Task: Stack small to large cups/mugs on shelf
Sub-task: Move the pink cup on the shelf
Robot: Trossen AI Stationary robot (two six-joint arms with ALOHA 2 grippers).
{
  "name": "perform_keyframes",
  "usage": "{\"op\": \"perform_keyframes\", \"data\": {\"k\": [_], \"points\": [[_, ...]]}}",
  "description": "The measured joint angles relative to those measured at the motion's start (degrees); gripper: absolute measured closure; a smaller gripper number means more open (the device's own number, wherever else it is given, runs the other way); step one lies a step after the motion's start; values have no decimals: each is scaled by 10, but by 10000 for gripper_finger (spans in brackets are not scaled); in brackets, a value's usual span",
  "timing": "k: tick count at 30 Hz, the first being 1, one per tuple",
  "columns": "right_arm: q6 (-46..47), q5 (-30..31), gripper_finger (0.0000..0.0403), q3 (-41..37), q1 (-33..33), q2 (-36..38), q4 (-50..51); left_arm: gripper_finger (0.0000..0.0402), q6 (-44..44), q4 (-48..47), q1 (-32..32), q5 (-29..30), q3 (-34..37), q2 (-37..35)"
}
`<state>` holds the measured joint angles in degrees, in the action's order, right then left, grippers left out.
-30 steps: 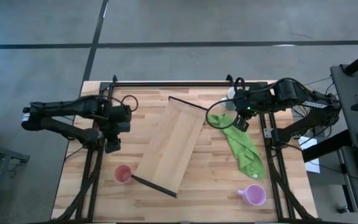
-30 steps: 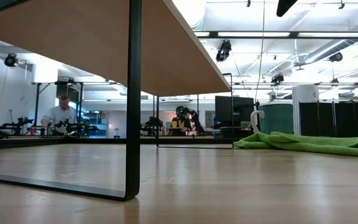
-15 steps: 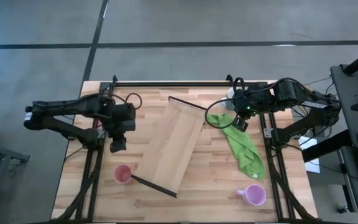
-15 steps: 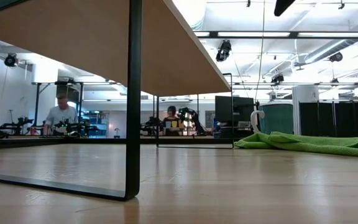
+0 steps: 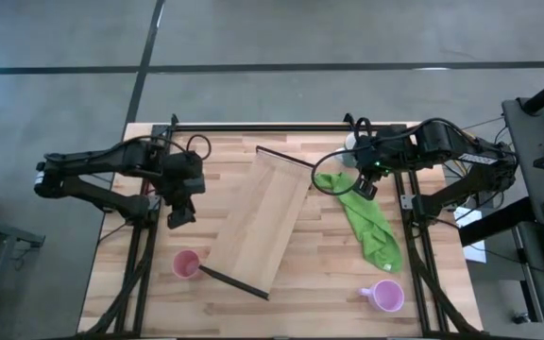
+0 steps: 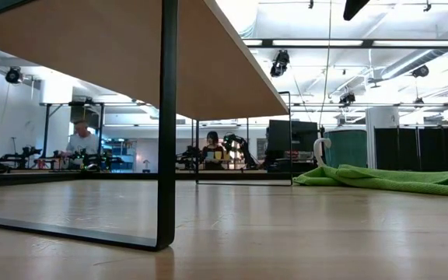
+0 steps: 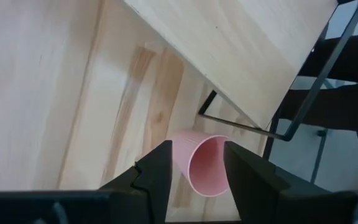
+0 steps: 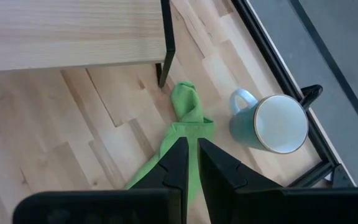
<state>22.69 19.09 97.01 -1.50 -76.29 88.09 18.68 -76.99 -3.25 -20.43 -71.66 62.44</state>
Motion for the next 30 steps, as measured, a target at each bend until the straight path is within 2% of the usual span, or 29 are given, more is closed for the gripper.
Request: {"op": "perform_keyframes", "data": {"k": [4, 10, 12, 18, 22, 30], "points": [[0, 0, 374, 0, 0, 0, 0, 297, 0, 0, 0, 12, 0, -20], [1, 0, 374, 0, 0, 0, 0, 379, 1, 0, 0, 14, -1, -45], [2, 0, 374, 0, 0, 0, 0, 395, 1, 0, 0, 14, 0, -52], [2, 0, 374, 0, 0, 0, 0, 400, 12, 0, 0, 14, 0, -59], [2, 0, 374, 0, 0, 0, 0, 401, 64, -4, 8, 3, 1, -53], [2, 0, 374, 0, 0, 0, 0, 401, 112, -46, 93, -3, 12, -20]]}}
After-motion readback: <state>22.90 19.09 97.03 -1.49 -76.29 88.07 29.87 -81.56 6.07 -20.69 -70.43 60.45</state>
